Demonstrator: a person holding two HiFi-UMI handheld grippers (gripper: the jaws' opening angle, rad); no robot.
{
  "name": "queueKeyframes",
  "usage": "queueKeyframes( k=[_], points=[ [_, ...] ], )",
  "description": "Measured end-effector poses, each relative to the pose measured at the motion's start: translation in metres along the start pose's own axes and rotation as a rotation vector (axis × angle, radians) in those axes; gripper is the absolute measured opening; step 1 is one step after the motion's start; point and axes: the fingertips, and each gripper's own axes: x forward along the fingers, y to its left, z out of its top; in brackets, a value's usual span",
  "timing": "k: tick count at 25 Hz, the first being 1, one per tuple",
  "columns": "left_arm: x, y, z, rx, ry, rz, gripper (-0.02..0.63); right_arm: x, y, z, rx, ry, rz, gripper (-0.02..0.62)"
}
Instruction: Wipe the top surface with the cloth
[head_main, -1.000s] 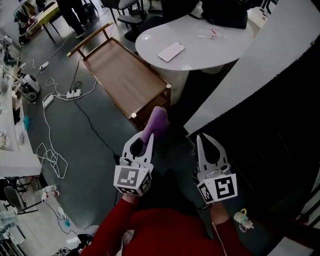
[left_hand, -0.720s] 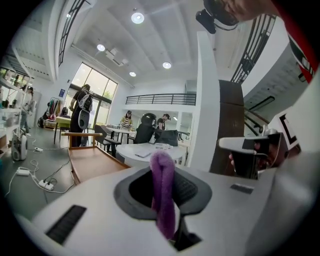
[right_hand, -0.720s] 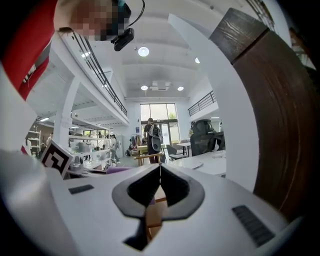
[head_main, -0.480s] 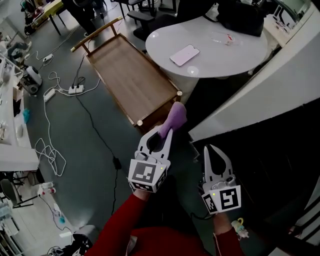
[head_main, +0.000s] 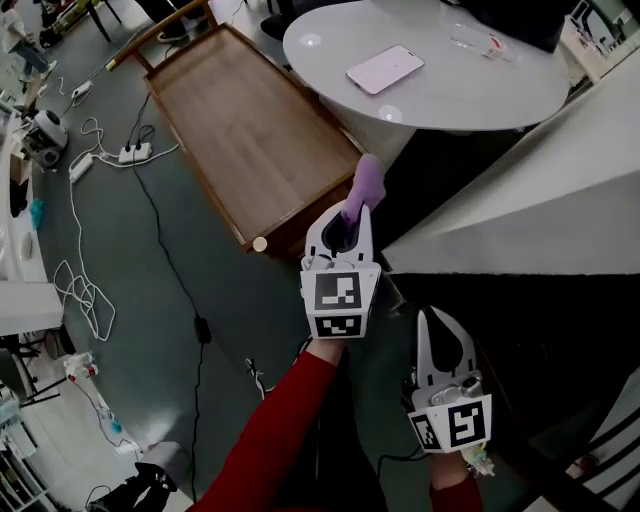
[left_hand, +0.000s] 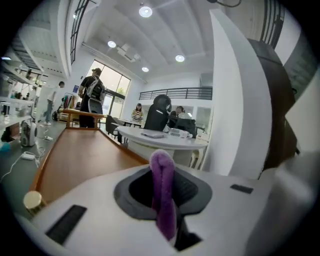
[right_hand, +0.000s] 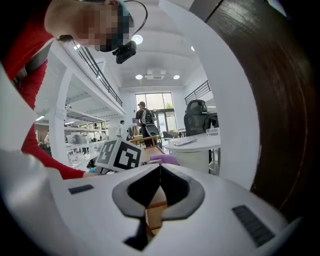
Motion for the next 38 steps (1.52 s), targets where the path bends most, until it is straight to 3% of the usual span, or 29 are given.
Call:
queueKeyframes(
  k=[6,13,17,21,23,25,29,31,33,38],
  points=[
    [-0.016,0.051,-0.027,0.006,0.024,0.123,0.057,0.044,0.012,-0.035,-0.035,0.027,0.096,0.012],
    [-0.092,0.106,-0.043,-0.018,0.005,0.268,0.056,0.079,0.026,-0.065,-0.020,0.056,0.092,0.012],
    [-0.135,0.130,-0.067,-0.009,0.056,0.348,0.057,0.084,0.023,-0.072,-0.018,0.066,0.080,0.012],
    [-0.165,0.143,-0.096,-0.074,0.116,0.408,0.056,0.087,0.020,-0.074,-0.017,0.063,0.061,0.012],
    [-0.167,0.130,-0.111,-0.092,0.151,0.374,0.056,0.086,0.017,-0.075,-0.016,0.060,0.043,0.012],
    [-0.153,0.096,-0.119,-0.099,0.165,0.267,0.057,0.084,0.010,-0.076,-0.012,0.057,0.022,0.012],
    [-0.075,0.011,-0.111,-0.079,0.127,0.007,0.057,0.079,-0.013,-0.084,0.002,0.063,-0.025,0.012],
    [-0.030,-0.009,-0.112,-0.094,0.111,-0.063,0.056,0.077,-0.024,-0.090,0.010,0.065,-0.045,0.012],
    [0.009,-0.011,-0.123,-0.103,0.123,-0.072,0.055,0.077,-0.034,-0.097,0.017,0.067,-0.060,0.012],
    [0.054,0.023,-0.161,-0.093,0.163,0.022,0.055,0.082,-0.047,-0.114,0.019,0.075,-0.068,0.012]
  ],
)
